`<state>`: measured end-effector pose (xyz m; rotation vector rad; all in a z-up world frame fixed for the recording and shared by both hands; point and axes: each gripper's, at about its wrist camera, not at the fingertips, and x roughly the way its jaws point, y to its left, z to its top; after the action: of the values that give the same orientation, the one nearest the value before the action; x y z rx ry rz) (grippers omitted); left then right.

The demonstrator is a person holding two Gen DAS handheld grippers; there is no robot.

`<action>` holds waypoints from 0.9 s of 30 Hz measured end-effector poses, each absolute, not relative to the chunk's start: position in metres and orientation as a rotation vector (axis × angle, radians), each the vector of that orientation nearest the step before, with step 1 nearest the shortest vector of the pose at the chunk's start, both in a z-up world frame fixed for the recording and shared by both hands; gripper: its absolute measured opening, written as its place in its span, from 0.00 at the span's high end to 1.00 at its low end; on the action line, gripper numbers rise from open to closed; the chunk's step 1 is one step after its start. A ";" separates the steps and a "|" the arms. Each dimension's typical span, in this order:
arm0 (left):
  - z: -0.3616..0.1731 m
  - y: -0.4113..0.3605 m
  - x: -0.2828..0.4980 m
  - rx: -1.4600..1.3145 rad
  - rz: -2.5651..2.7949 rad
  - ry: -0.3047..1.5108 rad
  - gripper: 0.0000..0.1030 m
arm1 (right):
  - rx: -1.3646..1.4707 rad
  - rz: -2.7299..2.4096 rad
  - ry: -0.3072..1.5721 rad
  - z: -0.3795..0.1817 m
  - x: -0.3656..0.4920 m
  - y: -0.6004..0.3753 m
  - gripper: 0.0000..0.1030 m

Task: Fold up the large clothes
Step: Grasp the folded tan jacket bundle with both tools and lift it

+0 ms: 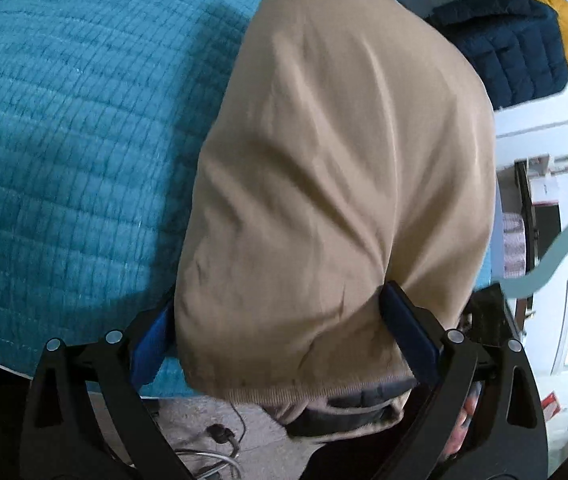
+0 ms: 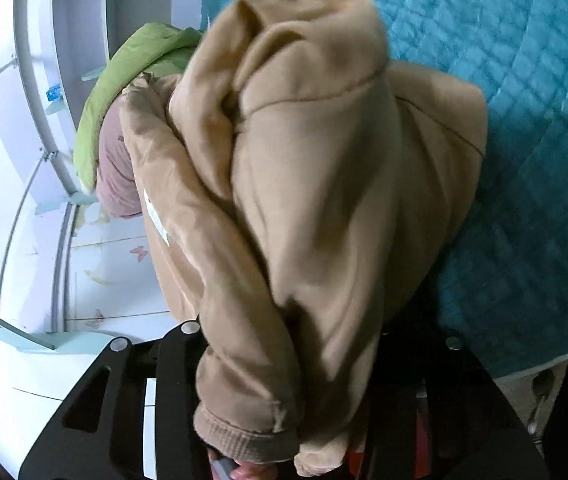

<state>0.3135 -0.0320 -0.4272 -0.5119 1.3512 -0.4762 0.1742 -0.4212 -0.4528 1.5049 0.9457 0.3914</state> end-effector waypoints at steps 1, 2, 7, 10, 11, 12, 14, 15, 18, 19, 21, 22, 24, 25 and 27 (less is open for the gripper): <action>-0.429 -0.031 0.311 -0.514 -0.473 1.348 0.08 | 1.512 0.388 0.946 -0.455 0.172 -0.422 0.62; -0.430 -0.034 0.309 -0.514 -0.457 1.343 0.07 | 1.516 0.385 0.944 -0.458 0.169 -0.423 0.62; -0.418 -0.066 0.309 -0.491 -0.457 1.294 0.12 | 1.529 0.381 0.950 -0.462 0.162 -0.423 0.63; -0.401 -0.076 0.303 -0.367 -0.464 1.248 0.32 | 1.558 0.401 0.944 -0.459 0.165 -0.413 0.63; -0.399 -0.073 0.302 -0.357 -0.462 1.241 0.41 | 1.559 0.408 0.940 -0.459 0.164 -0.412 0.63; -0.396 -0.071 0.302 -0.352 -0.463 1.234 0.48 | 1.555 0.420 0.936 -0.457 0.164 -0.410 0.64; -0.384 -0.063 0.297 -0.321 -0.464 1.191 0.57 | 1.557 0.448 0.920 -0.450 0.166 -0.405 0.65; -0.379 -0.064 0.296 -0.301 -0.458 1.174 0.62 | 1.546 0.460 0.915 -0.447 0.165 -0.400 0.65; -0.356 -0.053 0.290 -0.247 -0.447 1.103 0.67 | 1.520 0.507 0.889 -0.434 0.176 -0.390 0.67; -0.346 -0.048 0.289 -0.236 -0.445 1.079 0.67 | 1.509 0.522 0.883 -0.428 0.182 -0.384 0.67; -0.332 -0.039 0.290 -0.229 -0.440 1.046 0.68 | 1.475 0.561 0.874 -0.416 0.188 -0.374 0.68; -0.323 -0.035 0.292 -0.221 -0.435 1.026 0.68 | 1.457 0.574 0.871 -0.411 0.191 -0.369 0.68; -0.314 -0.019 0.296 -0.207 -0.427 0.994 0.69 | 1.395 0.612 0.869 -0.401 0.189 -0.362 0.68; -0.306 -0.019 0.297 -0.213 -0.419 0.977 0.69 | 1.373 0.633 0.865 -0.394 0.195 -0.354 0.68; -0.289 0.001 0.304 -0.232 -0.406 0.945 0.69 | 1.326 0.681 0.861 -0.379 0.204 -0.337 0.68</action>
<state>0.3039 0.0006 -0.2888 -0.2323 0.9453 -0.4063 0.2042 -0.3374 -0.3792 1.3257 0.8612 0.6813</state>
